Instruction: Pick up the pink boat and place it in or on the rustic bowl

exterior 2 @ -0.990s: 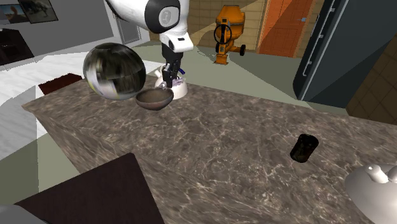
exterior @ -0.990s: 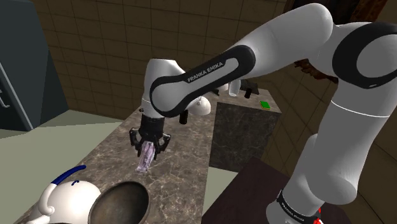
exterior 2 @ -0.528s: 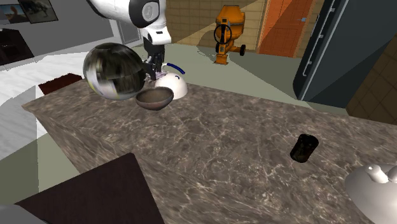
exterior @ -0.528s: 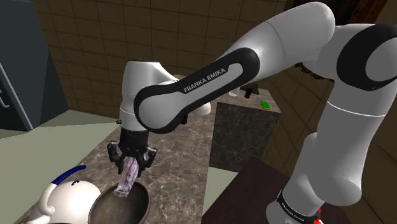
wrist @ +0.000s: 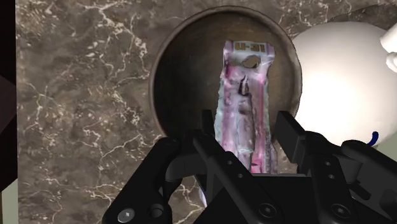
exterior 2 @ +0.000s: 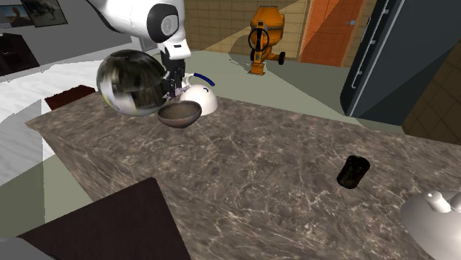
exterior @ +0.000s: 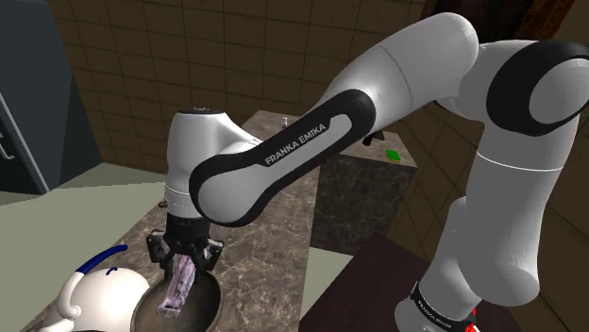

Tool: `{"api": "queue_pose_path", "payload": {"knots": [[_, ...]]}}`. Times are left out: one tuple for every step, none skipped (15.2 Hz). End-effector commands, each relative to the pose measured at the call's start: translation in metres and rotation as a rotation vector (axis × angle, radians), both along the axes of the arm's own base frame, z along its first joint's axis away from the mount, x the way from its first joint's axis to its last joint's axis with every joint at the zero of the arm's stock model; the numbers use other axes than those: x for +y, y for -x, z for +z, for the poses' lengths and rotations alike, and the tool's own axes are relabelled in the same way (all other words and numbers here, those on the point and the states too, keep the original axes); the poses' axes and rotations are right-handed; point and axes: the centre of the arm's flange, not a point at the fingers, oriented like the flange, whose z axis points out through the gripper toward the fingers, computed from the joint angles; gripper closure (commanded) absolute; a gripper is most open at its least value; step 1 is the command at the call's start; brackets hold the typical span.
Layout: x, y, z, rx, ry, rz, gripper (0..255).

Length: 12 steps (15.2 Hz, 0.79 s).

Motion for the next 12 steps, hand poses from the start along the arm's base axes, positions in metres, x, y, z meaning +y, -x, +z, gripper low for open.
{"api": "queue_pose_path", "payload": {"knots": [[0.001,0.001,-0.011,0.000,0.000,0.000,255],[0.001,0.001,-0.017,0.000,0.000,0.000,255],[0.001,0.001,-0.022,0.000,0.000,0.000,255],[0.001,0.001,-0.027,0.000,0.000,0.000,255],[0.001,0.001,-0.032,0.000,0.000,0.000,255],[0.001,0.001,-0.038,0.000,0.000,0.000,255],[0.001,0.001,-0.043,0.000,0.000,0.000,255],[0.001,0.001,-0.048,0.000,0.000,0.000,255],[0.001,0.001,-0.053,0.000,0.000,0.000,255],[0.001,0.001,-0.058,0.000,0.000,0.000,255],[0.001,0.001,-0.058,0.000,0.000,0.000,255],[0.001,0.001,-0.058,0.000,0.000,0.000,255]]}}
